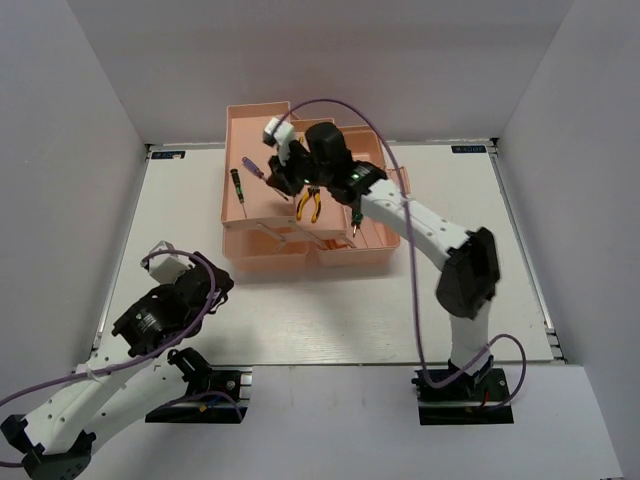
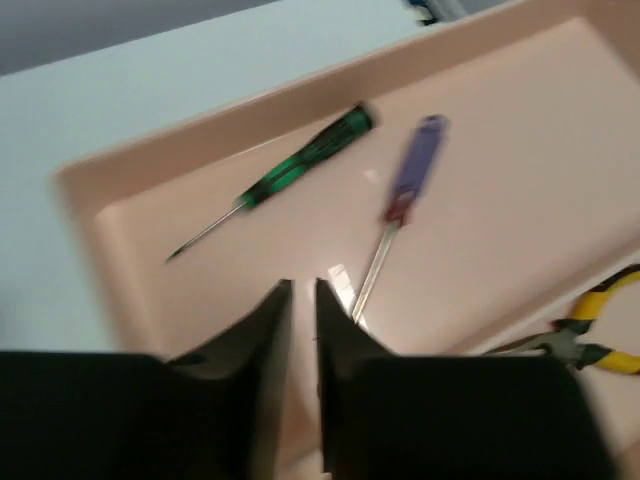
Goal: Sort the tools into containers
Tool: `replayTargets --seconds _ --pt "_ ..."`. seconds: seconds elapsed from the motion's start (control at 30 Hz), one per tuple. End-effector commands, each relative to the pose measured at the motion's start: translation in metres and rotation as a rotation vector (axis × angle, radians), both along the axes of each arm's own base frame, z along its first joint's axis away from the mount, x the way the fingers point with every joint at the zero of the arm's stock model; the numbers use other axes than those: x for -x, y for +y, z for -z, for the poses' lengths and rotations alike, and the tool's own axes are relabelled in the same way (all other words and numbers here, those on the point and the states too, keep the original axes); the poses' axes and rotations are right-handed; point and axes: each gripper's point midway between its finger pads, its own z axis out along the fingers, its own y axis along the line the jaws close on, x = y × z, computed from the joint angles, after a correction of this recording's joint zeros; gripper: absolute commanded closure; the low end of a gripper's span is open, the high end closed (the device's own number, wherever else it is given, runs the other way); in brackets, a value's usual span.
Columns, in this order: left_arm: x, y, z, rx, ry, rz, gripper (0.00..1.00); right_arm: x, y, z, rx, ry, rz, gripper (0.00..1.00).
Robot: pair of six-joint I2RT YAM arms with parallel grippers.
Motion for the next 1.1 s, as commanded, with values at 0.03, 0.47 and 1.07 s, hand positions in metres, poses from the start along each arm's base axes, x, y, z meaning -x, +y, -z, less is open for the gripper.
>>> replayTargets --seconds 0.03,0.47,1.07 --pt "0.007 0.003 0.007 0.006 0.019 0.007 0.19 0.119 -0.028 -0.042 -0.125 -0.014 -0.488 1.00" --pt "0.012 0.008 0.005 0.021 0.003 0.007 0.19 0.139 -0.026 0.089 0.152 -0.296 -0.600 0.42" --pt "0.017 0.010 -0.011 0.117 -0.062 -0.008 0.23 0.114 0.039 0.165 0.363 -0.443 -0.438 0.42"
